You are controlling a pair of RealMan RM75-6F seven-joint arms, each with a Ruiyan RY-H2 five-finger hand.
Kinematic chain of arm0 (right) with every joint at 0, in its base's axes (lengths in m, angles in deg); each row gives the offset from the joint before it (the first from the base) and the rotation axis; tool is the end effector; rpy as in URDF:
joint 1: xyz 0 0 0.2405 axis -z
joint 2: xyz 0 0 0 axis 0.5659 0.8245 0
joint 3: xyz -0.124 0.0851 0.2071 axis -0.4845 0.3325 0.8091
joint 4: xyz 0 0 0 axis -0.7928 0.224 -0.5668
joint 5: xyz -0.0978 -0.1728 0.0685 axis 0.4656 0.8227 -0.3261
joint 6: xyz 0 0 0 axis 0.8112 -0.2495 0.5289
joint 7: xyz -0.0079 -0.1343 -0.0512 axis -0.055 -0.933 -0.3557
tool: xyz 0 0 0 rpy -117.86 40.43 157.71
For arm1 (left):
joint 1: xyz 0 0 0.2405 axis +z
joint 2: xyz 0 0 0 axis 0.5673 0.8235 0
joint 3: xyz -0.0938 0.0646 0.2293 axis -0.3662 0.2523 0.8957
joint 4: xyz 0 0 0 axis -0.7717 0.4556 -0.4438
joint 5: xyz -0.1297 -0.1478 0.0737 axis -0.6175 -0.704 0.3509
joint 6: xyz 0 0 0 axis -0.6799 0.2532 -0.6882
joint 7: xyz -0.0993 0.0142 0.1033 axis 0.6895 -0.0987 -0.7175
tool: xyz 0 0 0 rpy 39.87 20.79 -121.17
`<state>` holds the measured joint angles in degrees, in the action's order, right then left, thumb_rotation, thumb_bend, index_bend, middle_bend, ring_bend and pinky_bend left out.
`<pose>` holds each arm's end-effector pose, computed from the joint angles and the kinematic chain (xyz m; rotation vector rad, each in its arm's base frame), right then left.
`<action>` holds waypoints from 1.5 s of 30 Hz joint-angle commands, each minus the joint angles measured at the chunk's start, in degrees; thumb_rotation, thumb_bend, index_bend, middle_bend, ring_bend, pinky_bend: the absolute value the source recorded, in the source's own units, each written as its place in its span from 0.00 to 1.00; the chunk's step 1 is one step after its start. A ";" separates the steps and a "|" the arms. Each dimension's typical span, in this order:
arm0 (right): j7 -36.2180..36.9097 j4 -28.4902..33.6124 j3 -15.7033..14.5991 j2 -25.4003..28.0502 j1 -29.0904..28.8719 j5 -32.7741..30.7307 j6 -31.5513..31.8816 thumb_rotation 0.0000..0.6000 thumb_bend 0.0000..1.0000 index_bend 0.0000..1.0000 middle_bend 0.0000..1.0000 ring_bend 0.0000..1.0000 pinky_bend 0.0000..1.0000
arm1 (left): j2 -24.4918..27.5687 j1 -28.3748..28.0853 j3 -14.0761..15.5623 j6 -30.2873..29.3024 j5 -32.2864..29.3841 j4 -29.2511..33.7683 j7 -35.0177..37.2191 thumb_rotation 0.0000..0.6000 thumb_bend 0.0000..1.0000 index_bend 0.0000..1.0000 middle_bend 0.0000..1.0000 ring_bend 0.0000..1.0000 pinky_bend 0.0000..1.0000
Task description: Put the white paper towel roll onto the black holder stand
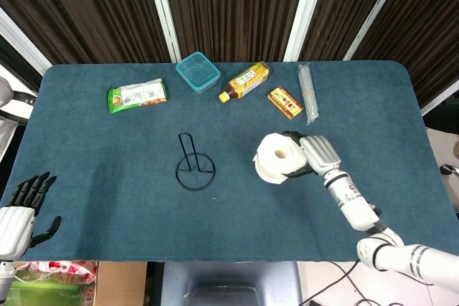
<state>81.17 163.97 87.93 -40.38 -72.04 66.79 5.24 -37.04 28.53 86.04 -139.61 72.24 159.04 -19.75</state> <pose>-0.1862 -0.3600 0.0599 1.7152 -1.1132 1.0518 -0.3049 0.1781 0.1594 -1.4822 -0.8508 -0.9527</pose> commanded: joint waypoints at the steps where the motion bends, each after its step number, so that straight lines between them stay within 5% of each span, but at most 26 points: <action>1: 3.64 7.23 1.87 3.99 1.75 6.55 6.89 1.00 0.31 0.87 0.79 0.79 0.90 | 0.07 -0.02 0.06 0.08 0.05 0.18 0.05 1.00 0.39 0.00 0.02 0.03 0.11; 6: 2.41 19.36 6.56 10.39 0.99 4.41 8.27 1.00 0.31 0.87 0.79 0.79 0.90 | 0.09 -0.14 0.22 0.35 0.30 0.10 0.54 1.00 0.39 0.00 0.02 0.03 0.11; 12: -2.15 28.78 13.86 12.26 -3.61 -7.08 8.03 1.00 0.31 0.86 0.79 0.79 0.90 | 0.26 -0.62 0.22 0.97 0.59 0.00 1.31 1.00 0.39 0.00 0.02 0.03 0.10; 16: -4.56 30.43 15.44 12.26 -6.03 -11.31 7.24 1.00 0.31 0.86 0.79 0.79 0.90 | 0.32 -0.85 0.14 1.20 0.62 -0.16 1.52 1.00 0.40 0.00 0.02 0.03 0.10; 20: -13.74 30.08 19.17 8.00 -16.34 -25.35 7.01 1.00 0.31 0.86 0.79 0.79 0.90 | 0.06 -0.96 -0.08 1.42 0.15 -0.77 1.57 1.00 0.40 0.00 0.02 0.03 0.10; 28: -28.76 27.78 16.91 1.25 -27.58 -38.37 13.93 1.00 0.31 0.86 0.79 0.79 0.89 | -0.26 -0.67 -0.44 0.84 -0.50 -1.33 1.67 1.00 0.39 0.00 0.02 0.04 0.10; 45: -30.88 22.57 16.64 -3.43 -33.15 -45.25 14.62 1.00 0.31 0.85 0.79 0.79 0.89 | 1.27 -0.60 -0.61 1.06 -1.12 -0.97 3.92 1.00 0.39 0.00 0.02 0.04 0.10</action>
<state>50.76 186.74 104.55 -43.57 -104.73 22.33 19.67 -35.82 27.96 85.42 -138.61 71.11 158.08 -15.93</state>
